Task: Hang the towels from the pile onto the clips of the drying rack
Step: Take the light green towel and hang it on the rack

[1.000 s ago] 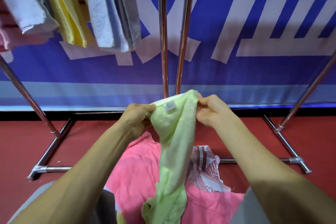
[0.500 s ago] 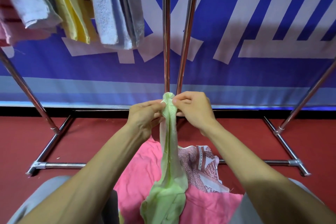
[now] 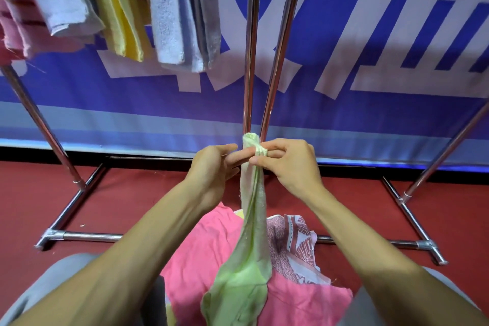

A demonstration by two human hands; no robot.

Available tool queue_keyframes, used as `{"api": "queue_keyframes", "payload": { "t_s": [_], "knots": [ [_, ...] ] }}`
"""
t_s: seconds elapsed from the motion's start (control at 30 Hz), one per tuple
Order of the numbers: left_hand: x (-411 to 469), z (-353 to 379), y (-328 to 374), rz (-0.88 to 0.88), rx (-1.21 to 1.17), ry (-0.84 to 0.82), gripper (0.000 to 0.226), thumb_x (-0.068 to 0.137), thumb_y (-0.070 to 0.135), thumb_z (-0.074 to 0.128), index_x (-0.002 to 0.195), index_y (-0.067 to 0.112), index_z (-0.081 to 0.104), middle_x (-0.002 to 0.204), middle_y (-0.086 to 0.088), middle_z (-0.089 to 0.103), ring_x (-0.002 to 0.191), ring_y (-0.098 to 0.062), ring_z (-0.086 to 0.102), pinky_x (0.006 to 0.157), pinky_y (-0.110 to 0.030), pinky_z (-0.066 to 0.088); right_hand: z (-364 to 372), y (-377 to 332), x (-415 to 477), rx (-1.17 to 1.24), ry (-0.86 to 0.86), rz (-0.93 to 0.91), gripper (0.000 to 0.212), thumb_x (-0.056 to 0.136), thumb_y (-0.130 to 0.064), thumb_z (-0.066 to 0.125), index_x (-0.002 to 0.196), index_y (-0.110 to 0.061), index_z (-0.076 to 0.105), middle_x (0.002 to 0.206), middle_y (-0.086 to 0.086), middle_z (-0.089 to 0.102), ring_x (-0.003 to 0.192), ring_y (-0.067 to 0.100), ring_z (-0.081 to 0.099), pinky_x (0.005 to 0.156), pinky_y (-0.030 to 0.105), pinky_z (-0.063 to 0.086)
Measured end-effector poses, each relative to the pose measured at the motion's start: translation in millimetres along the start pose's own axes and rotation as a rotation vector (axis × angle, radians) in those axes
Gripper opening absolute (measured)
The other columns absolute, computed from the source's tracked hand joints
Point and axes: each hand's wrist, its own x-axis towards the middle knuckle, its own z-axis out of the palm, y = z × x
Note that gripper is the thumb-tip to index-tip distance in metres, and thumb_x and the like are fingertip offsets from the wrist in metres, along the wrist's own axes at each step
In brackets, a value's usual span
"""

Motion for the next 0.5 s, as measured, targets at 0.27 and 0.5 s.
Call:
{"api": "queue_keyframes", "payload": {
  "t_s": [0.27, 0.5],
  "knots": [
    [-8, -10, 13, 0.352, 0.537, 0.040, 0.042, 0.087, 0.005, 0.060, 0.127, 0.018, 0.055, 0.125, -0.002, 0.060, 0.108, -0.008, 0.056, 0.091, -0.023, 0.039, -20, -13, 5, 0.114, -0.113, -0.101, 0.016, 0.083, -0.002, 0.069, 0.085, -0.018, 0.072, 0.077, 0.003, 0.072, 0.071, 0.006, 0.067, 0.073, 0.022, 0.055],
    [-13, -13, 19, 0.526, 0.735, -0.221, 0.037, 0.077, 0.021, 0.075, 0.113, 0.020, 0.068, 0.113, 0.007, 0.068, 0.106, -0.004, 0.061, 0.088, -0.018, 0.048, -40, -25, 2, 0.226, -0.233, -0.263, 0.022, 0.087, 0.008, 0.058, 0.092, -0.010, 0.069, 0.085, 0.000, 0.068, 0.081, 0.003, 0.063, 0.083, 0.020, 0.051]
  ]
}}
